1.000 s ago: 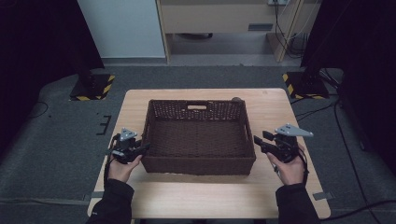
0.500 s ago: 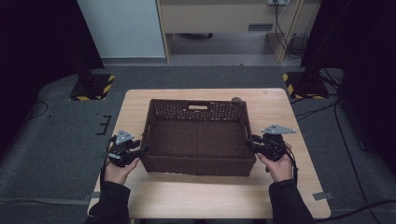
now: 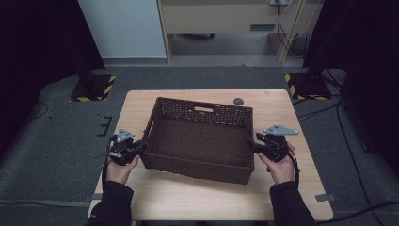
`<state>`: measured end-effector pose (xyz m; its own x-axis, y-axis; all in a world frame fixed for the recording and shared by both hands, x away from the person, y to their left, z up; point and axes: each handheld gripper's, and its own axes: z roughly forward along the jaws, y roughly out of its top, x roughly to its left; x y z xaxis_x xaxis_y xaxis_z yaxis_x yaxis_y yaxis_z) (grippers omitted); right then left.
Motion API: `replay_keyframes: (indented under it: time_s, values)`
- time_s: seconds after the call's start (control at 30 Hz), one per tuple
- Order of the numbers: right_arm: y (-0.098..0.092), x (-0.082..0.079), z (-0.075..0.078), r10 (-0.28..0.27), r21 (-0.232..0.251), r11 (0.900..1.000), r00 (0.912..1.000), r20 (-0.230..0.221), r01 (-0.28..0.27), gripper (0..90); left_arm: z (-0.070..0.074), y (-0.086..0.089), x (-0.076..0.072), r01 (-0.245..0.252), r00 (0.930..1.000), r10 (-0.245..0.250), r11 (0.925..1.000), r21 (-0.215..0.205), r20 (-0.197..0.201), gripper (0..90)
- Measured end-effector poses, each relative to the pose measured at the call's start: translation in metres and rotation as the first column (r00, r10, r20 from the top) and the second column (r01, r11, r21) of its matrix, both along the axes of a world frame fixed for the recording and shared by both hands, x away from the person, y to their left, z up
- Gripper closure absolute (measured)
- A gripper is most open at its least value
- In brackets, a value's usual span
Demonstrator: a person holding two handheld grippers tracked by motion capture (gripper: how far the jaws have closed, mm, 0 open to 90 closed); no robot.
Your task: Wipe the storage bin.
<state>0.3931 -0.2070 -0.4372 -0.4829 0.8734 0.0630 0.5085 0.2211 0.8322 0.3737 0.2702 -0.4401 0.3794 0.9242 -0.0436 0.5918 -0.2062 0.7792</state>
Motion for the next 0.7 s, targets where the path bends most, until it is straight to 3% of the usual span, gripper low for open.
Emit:
replay_keyframes:
  time_s: [0.13,0.37,0.47,0.5,0.6,0.7]
  values:
    - [0.0,-0.001,-0.003,0.024,0.013,1.0,0.9997,-0.007,-0.023,62.9,0.003,0.002,-0.005,0.002,0.9999,-0.002,1.0,-0.003,0.017,69.5]
    - [0.0,-0.009,0.0,0.034,0.024,0.999,0.9988,-0.035,-0.033,62.8,0.003,0.003,-0.004,0.0,0.9999,0.001,0.9999,-0.011,0.014,73.8]
    - [0.001,-0.009,0.005,0.048,-0.006,0.999,0.9982,-0.036,-0.049,62.8,0.001,0.004,-0.001,-0.003,1.0,0.003,0.9998,-0.021,0.004,75.3]
    - [0.004,-0.008,0.006,0.043,-0.025,0.999,0.9991,-0.003,-0.043,61.2,0.001,0.003,0.0,-0.01,0.9999,0.01,0.9997,-0.024,0.005,76.4]
    - [0.008,-0.003,0.005,0.025,-0.054,0.998,0.9995,0.02,-0.024,56.9,-0.001,0.002,0.004,-0.025,0.9996,0.026,0.9996,-0.015,0.015,77.6]
    - [0.01,0.004,-0.002,-0.002,-0.067,0.998,1.0,-0.003,0.001,52.9,-0.001,0.004,0.005,-0.029,0.9993,0.029,0.9994,-0.021,0.023,76.6]
